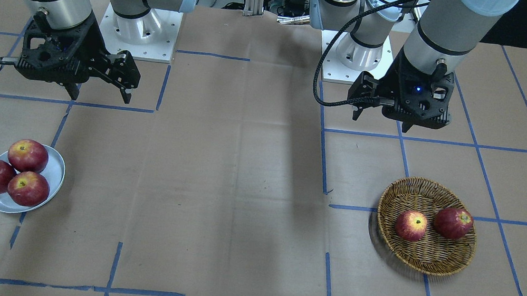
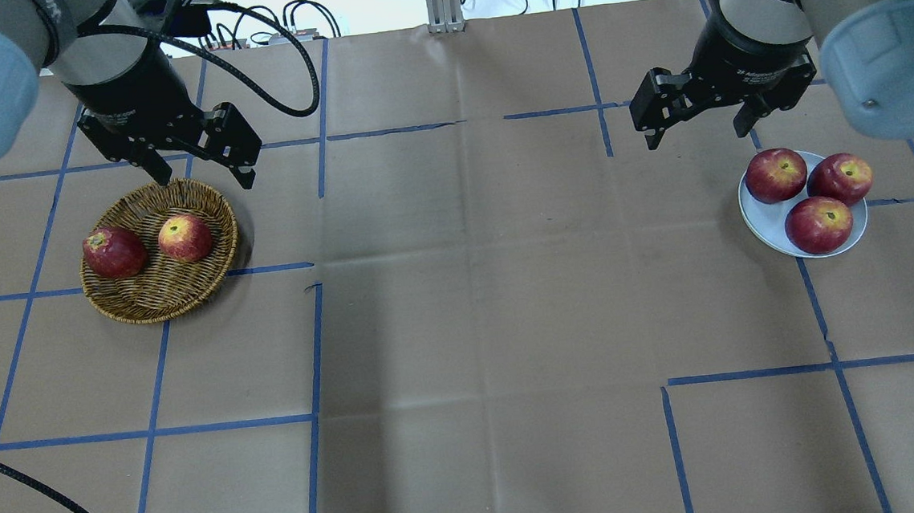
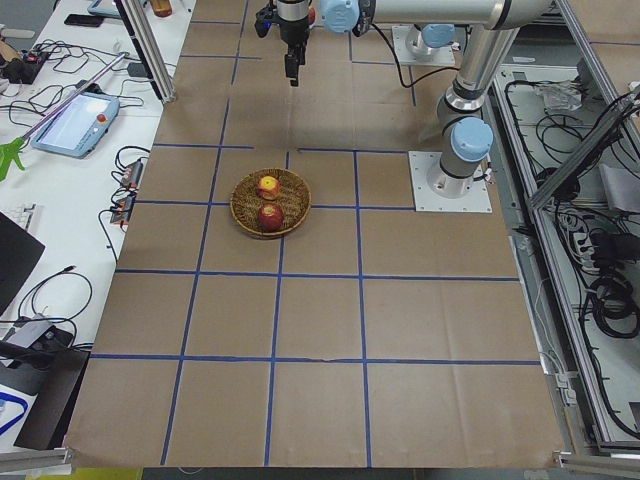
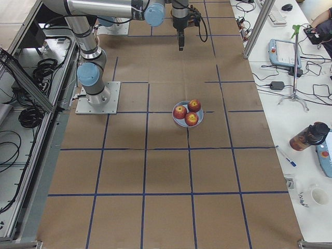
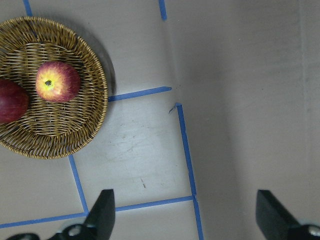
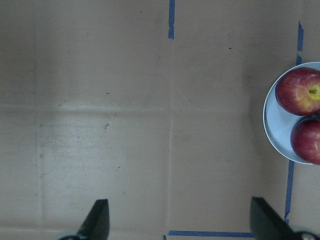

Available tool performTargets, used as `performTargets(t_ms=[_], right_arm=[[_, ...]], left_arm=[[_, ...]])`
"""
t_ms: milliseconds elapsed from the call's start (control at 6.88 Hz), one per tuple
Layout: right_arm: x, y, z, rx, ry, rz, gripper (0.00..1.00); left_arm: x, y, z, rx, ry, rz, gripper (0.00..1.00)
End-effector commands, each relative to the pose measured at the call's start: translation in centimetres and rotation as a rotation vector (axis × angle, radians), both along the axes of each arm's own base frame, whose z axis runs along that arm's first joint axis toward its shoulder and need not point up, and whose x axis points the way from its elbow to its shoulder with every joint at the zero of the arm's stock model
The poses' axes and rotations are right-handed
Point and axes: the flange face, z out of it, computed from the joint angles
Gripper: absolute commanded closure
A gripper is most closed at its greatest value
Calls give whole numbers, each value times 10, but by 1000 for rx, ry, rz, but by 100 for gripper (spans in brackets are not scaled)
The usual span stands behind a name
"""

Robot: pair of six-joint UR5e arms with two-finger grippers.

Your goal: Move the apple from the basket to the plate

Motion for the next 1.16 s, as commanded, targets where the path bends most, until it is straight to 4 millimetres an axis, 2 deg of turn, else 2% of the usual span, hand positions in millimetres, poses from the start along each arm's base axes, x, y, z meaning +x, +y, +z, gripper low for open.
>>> performTargets(t_ms=[0, 1017], right_arm=[[0, 0, 0, 0, -1, 0, 0], [0, 0, 0, 0, -2, 0, 0]], left_arm=[[0, 0, 0, 0, 0, -3, 1], [0, 7, 8, -15, 0, 0, 0]])
